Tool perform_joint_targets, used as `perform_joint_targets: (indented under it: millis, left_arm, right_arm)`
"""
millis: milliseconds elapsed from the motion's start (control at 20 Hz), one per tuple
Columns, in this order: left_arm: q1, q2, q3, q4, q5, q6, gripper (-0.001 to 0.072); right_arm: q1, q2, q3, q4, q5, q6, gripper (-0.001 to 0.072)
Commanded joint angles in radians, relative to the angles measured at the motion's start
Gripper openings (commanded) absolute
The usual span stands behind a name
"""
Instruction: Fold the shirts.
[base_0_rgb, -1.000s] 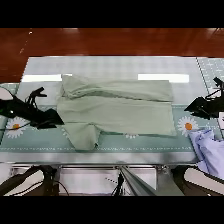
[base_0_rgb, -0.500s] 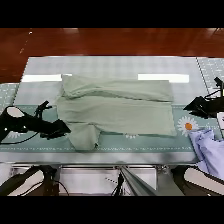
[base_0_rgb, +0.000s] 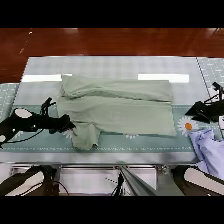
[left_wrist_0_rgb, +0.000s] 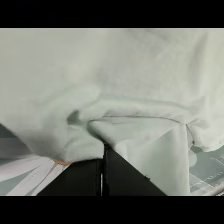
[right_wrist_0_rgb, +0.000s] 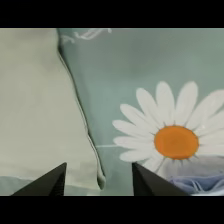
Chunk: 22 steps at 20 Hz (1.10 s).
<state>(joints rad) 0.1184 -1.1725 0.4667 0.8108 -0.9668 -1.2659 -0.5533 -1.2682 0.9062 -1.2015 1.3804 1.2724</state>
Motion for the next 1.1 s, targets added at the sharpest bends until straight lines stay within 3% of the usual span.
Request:
perform_joint_targets:
  millis: [0,100,500,600,750,800,900,1050]
  left_arm:
    - [-0.006,-0.003,-0.002,-0.007,-0.012,0.019,0.0021]
    - [-0.006,-0.003,-0.002,-0.007,-0.013,0.028,0.0021]
    - [-0.006,0.000,0.003,-0.013,-0.020,0.028,0.0022]
    - [-0.006,0.000,0.003,-0.013,-0.015,0.028,0.0022]
    - [-0.005,0.000,0.011,-0.019,-0.002,0.037,0.0022]
    - [-0.005,0.002,0.027,-0.019,-0.011,0.057,0.0022]
    - [0.002,0.014,0.094,-0.019,-0.029,0.062,0.0021]
    - [0.013,0.037,0.272,-0.027,-0.029,0.069,0.0021]
  right_arm:
    - [0.000,0.001,-0.098,0.000,0.035,-0.008,0.0537]
    - [0.000,0.001,-0.173,0.091,0.033,-0.063,0.0552]
    - [0.001,0.000,-0.343,0.196,-0.158,-0.054,0.0529]
    - [0.001,0.000,-0.385,0.254,-0.220,-0.054,0.0415]
    - [0.000,0.000,-0.383,0.288,-0.229,-0.056,0.0103]
    - [0.000,0.001,-0.367,0.295,-0.207,-0.076,0.0035]
    - [0.000,0.001,-0.309,0.345,-0.150,-0.132,0.0035]
    - [0.001,0.001,-0.161,0.488,-0.128,-0.137,0.0035]
